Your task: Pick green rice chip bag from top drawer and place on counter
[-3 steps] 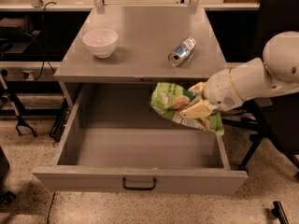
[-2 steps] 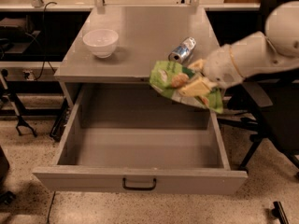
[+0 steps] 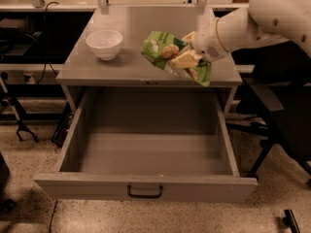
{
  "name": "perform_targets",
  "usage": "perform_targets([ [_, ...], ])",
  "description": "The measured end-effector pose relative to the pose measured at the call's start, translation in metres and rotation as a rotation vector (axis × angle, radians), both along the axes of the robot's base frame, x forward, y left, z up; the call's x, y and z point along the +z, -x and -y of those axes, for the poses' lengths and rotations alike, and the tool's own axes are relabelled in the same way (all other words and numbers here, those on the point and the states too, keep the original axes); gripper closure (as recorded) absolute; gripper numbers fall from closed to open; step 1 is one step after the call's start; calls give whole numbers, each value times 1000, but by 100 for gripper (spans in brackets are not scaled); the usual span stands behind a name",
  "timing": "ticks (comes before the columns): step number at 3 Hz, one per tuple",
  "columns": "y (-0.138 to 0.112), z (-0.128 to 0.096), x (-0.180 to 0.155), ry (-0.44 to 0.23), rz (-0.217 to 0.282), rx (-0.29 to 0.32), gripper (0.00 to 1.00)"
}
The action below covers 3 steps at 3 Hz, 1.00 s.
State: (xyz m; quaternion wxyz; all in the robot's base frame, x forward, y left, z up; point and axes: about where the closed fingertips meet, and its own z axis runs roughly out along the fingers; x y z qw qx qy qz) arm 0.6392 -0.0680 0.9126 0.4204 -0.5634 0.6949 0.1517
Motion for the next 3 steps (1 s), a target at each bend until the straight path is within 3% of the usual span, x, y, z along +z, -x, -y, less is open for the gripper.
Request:
perform_targets([
  [1, -13, -3, 4, -18, 22, -40, 100],
  [2, -19, -2, -5, -24, 3, -75, 100],
  [3, -41, -17, -2, -58, 35, -104, 100],
])
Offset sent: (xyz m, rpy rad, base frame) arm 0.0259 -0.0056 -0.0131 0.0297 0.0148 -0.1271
